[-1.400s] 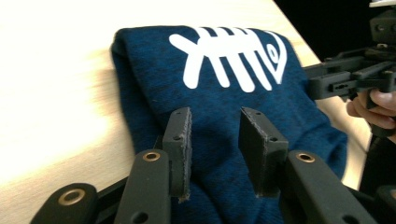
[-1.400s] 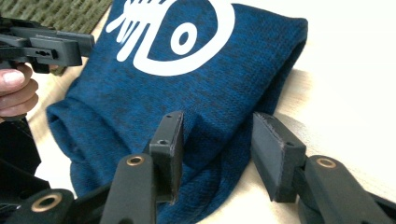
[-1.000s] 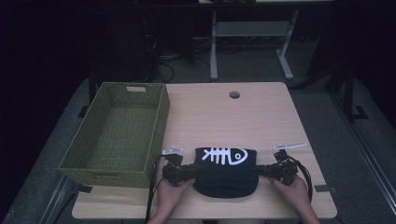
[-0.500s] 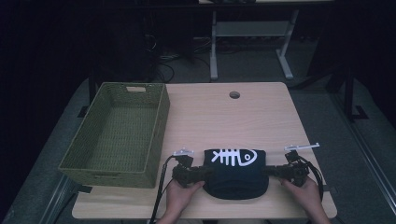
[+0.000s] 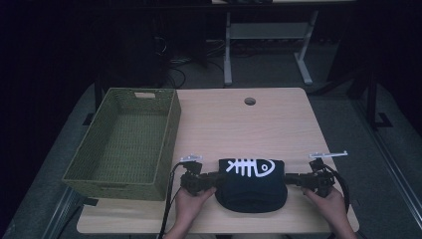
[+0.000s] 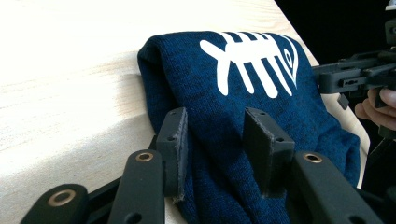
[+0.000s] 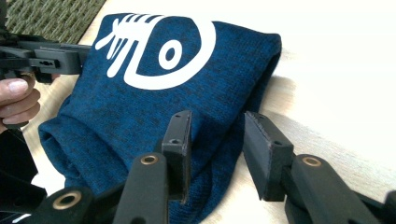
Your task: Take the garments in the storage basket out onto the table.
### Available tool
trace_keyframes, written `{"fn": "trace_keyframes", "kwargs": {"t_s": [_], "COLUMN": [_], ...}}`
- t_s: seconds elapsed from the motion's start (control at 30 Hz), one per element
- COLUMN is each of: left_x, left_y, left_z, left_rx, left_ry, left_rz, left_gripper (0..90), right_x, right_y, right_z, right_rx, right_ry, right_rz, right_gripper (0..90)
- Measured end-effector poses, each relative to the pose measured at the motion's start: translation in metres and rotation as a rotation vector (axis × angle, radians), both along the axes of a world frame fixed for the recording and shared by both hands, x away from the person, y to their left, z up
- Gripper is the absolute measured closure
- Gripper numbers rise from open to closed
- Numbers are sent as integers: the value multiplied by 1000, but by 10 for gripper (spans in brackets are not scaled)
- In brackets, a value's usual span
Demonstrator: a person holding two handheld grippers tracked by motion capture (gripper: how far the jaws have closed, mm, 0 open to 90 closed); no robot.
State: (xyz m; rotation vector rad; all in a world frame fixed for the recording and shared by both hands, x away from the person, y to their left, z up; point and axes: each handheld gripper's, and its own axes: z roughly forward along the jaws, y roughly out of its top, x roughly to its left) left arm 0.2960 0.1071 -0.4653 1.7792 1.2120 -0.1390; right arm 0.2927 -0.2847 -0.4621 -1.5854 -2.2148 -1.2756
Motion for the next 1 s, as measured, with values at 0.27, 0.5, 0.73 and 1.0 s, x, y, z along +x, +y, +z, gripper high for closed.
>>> {"fn": "trace_keyframes", "kwargs": {"t_s": [0.27,0.5,0.73,1.0], "left_x": [4,7,10,11], "left_y": [1,1,0,-3], "left_z": [-3,-7,-11,-12], "left_rx": [4,-4,-22,-33], "left_ry": [17,41,73,77], "left_rz": [25,37,43,38], "left_gripper": [500,445,403,416], "right_x": [4,9,10,9], "right_y": [-2,0,4,13], "right_z": [-5,-10,-12,-13], "right_rx": [7,24,18,21], "right_ry": [16,33,36,28], "right_rz": [-22,-35,-35,-16], "right_gripper": [536,516,510,539]}}
